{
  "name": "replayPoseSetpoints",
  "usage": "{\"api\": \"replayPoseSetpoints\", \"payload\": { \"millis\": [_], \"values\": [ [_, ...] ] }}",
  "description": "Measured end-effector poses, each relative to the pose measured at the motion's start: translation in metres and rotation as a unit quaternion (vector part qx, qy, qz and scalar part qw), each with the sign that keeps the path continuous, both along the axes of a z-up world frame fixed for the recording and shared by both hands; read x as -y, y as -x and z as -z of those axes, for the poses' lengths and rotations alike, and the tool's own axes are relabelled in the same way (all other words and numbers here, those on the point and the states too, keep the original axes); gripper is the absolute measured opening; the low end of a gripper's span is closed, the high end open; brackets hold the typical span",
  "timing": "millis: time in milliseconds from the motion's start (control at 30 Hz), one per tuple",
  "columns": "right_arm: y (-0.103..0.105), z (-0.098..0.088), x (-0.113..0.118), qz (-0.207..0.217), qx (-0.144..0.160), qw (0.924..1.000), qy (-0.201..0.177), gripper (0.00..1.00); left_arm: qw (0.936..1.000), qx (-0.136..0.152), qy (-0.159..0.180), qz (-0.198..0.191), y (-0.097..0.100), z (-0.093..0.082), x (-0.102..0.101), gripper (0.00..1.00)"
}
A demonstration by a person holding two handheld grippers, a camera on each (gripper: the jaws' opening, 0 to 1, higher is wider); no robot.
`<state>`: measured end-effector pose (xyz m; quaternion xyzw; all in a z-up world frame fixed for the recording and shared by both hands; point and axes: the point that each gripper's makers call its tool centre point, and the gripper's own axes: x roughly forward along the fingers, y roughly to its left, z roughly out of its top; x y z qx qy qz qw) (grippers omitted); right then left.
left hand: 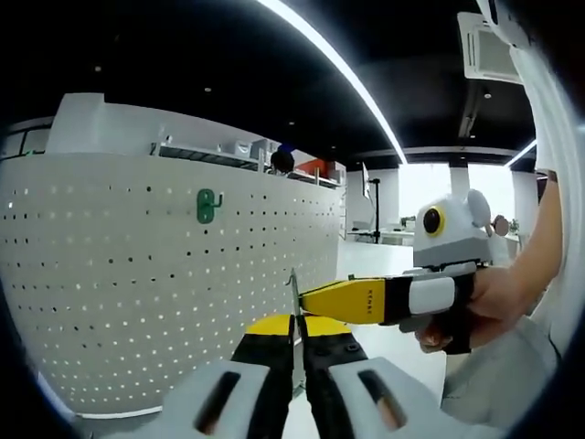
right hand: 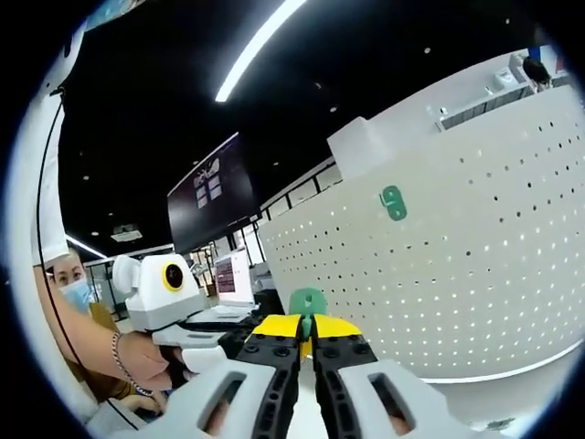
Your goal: Insert the hook assembly into the mounting plate slot until the hook locks in place.
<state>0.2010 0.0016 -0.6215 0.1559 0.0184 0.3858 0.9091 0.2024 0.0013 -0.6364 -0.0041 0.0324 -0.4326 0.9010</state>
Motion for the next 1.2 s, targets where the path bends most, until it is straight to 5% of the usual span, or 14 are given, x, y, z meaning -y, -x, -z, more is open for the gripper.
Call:
{"api": "replayPoseSetpoints", "payload": {
  "millis": [800, 900, 1067, 1200],
  "values": [
    [0.002, -0.001, -0.002, -0.001, -0.008, 0.9999, -0.007, 0.0, 1.0, 0.0, 0.003, -0.005, 0.0, 0.001, -0.001, 0.07],
    [0.003, -0.002, -0.004, -0.005, -0.008, 0.9999, -0.008, 0.0, 0.9994, 0.009, -0.033, -0.006, -0.001, 0.011, 0.001, 0.24],
    [0.004, -0.002, -0.007, -0.01, -0.008, 0.9999, -0.006, 0.0, 0.9991, 0.012, -0.038, -0.013, -0.002, 0.016, 0.004, 0.58],
    [0.004, -0.002, -0.007, -0.01, -0.008, 0.9999, -0.005, 0.0, 0.999, -0.005, -0.041, -0.02, -0.004, 0.023, 0.003, 0.74]
  ]
}}
